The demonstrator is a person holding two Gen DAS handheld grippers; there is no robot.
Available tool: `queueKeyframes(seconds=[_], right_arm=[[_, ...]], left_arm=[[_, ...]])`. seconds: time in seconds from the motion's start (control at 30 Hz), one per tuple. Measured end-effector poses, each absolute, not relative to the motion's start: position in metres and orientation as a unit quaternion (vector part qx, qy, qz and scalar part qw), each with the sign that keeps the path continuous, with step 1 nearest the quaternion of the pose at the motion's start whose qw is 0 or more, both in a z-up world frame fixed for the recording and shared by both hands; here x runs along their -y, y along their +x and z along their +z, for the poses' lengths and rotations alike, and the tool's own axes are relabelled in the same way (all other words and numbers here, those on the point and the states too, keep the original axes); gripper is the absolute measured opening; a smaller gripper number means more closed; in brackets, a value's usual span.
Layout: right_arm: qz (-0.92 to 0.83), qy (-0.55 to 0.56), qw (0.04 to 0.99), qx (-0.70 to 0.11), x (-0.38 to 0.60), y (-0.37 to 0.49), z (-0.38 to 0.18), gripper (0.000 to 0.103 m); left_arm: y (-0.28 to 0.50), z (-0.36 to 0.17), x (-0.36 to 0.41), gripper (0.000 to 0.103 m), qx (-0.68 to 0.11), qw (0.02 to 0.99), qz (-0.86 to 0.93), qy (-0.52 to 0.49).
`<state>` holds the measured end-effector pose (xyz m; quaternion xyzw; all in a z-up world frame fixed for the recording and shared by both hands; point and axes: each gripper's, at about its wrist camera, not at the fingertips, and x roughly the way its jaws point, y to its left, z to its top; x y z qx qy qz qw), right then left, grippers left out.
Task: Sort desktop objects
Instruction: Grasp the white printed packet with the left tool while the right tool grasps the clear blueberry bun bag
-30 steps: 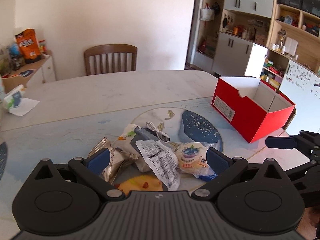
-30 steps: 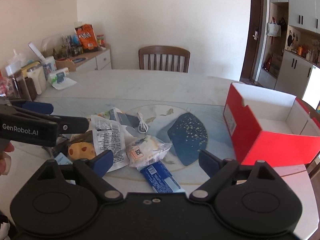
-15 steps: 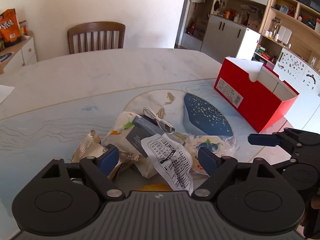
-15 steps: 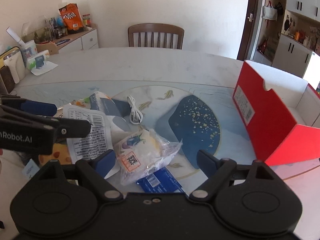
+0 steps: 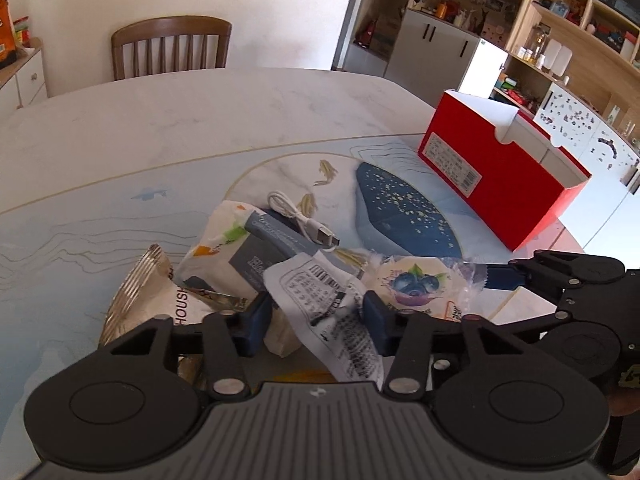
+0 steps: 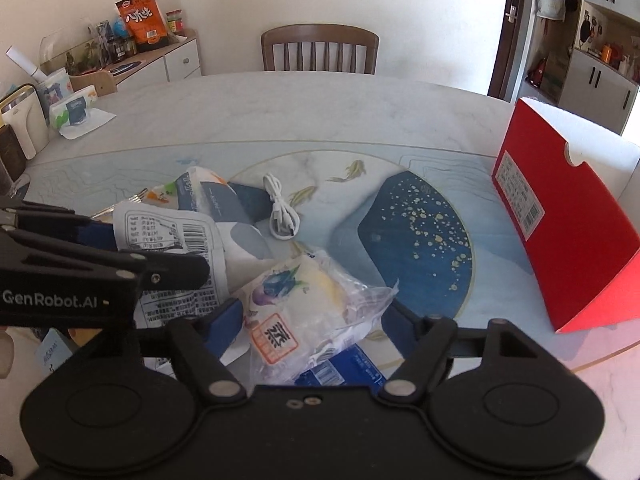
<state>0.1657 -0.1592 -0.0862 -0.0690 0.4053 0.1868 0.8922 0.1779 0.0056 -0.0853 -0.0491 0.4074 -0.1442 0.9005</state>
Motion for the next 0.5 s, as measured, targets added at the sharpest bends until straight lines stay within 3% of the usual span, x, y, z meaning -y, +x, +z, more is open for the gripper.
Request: queueKeyframes(seconds=[0.07, 0.33, 0.5], right_arm=[[0.184, -0.065, 0.891, -0.409, 0.160, 0.166, -0.085, 0.069], [0.172, -0.059, 0.893, -0.412, 0.164, 0.164, -0.077, 0.058], [0.156, -0.058, 0.897, -0.410, 0.169, 0.158, -0.068, 0.057]], left_arm=[[0.178, -0.084, -0.004, 0.036, -0.407, 0.900, -0.152, -0.048], [0.179, -0.080, -0.007, 0.024, -0.410, 0.891, -0.177, -0.076], [0.175, -0.069, -0.005, 0.016, -0.408, 0.886, -0.205, -0.080]])
